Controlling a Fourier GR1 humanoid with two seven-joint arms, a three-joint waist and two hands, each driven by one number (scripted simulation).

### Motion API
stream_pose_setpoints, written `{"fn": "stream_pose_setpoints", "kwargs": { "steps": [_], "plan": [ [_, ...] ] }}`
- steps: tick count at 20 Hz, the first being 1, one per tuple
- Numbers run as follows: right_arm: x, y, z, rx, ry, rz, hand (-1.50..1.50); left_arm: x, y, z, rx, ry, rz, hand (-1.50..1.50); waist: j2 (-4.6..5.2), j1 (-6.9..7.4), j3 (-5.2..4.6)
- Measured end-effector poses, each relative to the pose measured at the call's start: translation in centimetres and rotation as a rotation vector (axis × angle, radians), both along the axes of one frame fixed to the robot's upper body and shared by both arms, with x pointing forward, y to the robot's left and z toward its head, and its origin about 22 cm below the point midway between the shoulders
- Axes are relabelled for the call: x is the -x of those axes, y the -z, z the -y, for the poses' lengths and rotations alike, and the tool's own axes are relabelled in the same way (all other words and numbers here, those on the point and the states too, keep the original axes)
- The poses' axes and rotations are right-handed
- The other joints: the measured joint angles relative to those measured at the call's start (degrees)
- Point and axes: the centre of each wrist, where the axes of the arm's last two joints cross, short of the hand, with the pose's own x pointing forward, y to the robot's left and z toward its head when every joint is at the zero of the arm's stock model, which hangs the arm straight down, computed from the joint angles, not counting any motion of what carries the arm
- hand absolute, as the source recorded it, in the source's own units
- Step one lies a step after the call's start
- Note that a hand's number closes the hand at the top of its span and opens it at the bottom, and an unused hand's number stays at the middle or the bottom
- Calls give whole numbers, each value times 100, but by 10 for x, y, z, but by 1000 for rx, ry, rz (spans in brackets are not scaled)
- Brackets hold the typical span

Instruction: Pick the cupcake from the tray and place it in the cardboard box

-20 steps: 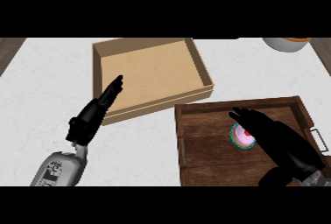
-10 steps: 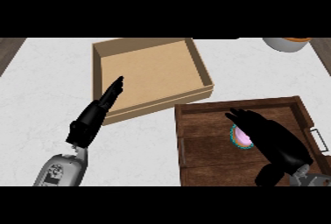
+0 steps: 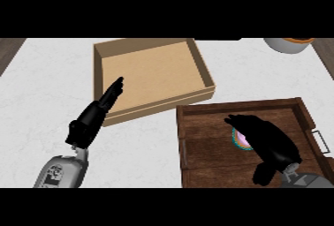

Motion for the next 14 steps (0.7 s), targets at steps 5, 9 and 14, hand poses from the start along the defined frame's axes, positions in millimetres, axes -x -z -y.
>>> {"fn": "stream_pose_setpoints", "kwargs": {
  "steps": [5,9,14],
  "plan": [
    [-9,2,2,11,-34,8,150,8,-2,0,-2,6,-2,0,-13,12,-10],
    [-9,5,-17,24,-69,36,150,7,-5,3,0,8,-3,0,-18,14,-27],
    [-3,0,-107,58,-170,93,150,3,-6,4,0,30,-3,0,-5,148,-62]
  ]
}}
